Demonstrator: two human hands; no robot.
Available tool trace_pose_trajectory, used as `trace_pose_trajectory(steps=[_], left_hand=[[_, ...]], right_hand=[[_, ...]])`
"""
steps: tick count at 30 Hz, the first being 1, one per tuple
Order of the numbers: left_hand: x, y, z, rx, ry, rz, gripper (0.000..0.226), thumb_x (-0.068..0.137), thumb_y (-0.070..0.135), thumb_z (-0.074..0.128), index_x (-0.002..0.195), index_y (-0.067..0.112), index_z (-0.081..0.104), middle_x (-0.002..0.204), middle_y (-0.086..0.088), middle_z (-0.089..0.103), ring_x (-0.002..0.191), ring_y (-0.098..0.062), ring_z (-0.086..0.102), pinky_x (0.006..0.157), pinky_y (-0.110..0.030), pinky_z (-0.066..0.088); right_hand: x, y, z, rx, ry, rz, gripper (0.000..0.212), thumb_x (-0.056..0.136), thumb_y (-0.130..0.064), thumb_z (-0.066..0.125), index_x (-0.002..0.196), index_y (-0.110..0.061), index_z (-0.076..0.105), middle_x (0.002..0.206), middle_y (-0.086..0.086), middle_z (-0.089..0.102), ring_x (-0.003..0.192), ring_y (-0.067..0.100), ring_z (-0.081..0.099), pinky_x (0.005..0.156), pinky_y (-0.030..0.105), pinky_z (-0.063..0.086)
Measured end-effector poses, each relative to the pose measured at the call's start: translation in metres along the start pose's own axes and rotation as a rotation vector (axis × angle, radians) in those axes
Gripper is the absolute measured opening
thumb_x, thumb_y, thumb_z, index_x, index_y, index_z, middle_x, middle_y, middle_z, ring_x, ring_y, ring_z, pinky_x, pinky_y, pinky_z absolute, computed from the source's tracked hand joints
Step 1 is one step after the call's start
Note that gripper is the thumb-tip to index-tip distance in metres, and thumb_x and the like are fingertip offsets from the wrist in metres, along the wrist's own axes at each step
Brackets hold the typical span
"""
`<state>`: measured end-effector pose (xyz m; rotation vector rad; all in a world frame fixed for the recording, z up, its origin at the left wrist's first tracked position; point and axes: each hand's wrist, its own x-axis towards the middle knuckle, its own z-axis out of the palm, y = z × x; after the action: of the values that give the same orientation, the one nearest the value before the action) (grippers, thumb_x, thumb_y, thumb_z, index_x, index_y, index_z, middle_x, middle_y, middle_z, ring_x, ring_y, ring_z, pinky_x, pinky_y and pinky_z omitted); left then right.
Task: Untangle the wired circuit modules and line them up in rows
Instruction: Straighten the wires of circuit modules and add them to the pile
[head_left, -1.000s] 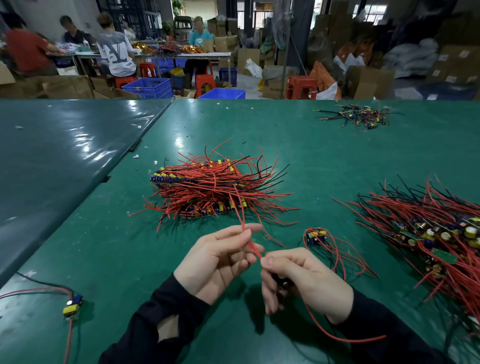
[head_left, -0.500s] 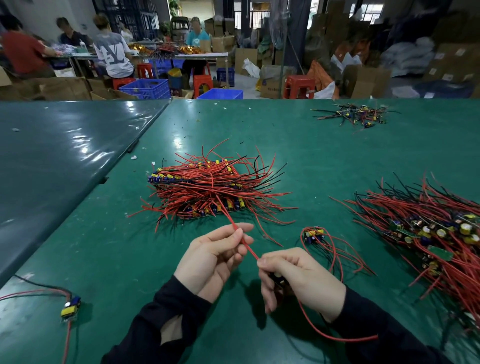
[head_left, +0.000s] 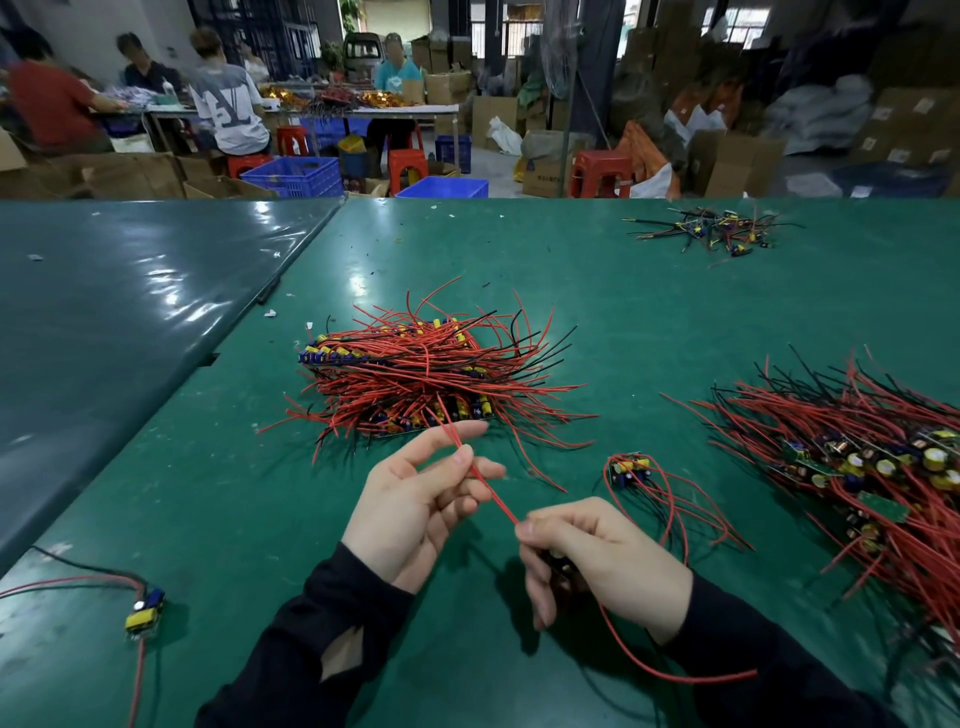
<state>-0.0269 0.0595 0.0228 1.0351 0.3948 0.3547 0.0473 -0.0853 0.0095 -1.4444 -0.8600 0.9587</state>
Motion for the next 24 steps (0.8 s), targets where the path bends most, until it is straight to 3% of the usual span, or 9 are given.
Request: trace_pose_trajectory(steps=[12, 19, 24], left_hand=[[0.0042, 0.0081, -0.0064, 0.0, 0.042, 0.052, 0.027, 0.085, 0.001, 0.053, 0.072, 0.007, 0.075, 0.066, -0.007, 0.069, 0.045, -0.003, 0.057, 0.045, -0.01, 0.047], [0.0033, 0.0061, -0.0062, 0.052, 0.045, 0.142, 0.02, 0.087, -0.004, 0.051, 0.091, 0.005, 0.068, 0.065, -0.01, 0.067, 0.045, -0.006, 0.057, 0.045, -0.012, 0.047], [0.0035, 0.006, -0.0082, 0.071, 0.062, 0.15, 0.02, 0.087, -0.005, 0.05, 0.087, 0.005, 0.068, 0.064, -0.012, 0.067, 0.045, -0.006, 0.057, 0.045, -0.012, 0.047]], right_hand=[[0.001, 0.0021, -0.0011, 0.055, -0.072, 0.051, 0.034, 0.083, -0.024, 0.045, 0.049, -0.022, 0.05, 0.045, 0.003, 0.057, 0.042, 0.016, 0.055, 0.05, 0.029, 0.034], [0.0022, 0.0027, -0.0017, 0.07, -0.083, 0.05, 0.034, 0.083, -0.024, 0.044, 0.05, -0.021, 0.05, 0.044, 0.004, 0.057, 0.042, 0.016, 0.056, 0.051, 0.029, 0.034], [0.0021, 0.0026, -0.0012, 0.07, -0.091, 0.049, 0.033, 0.083, -0.024, 0.044, 0.05, -0.022, 0.049, 0.044, 0.004, 0.057, 0.042, 0.016, 0.055, 0.051, 0.029, 0.035]])
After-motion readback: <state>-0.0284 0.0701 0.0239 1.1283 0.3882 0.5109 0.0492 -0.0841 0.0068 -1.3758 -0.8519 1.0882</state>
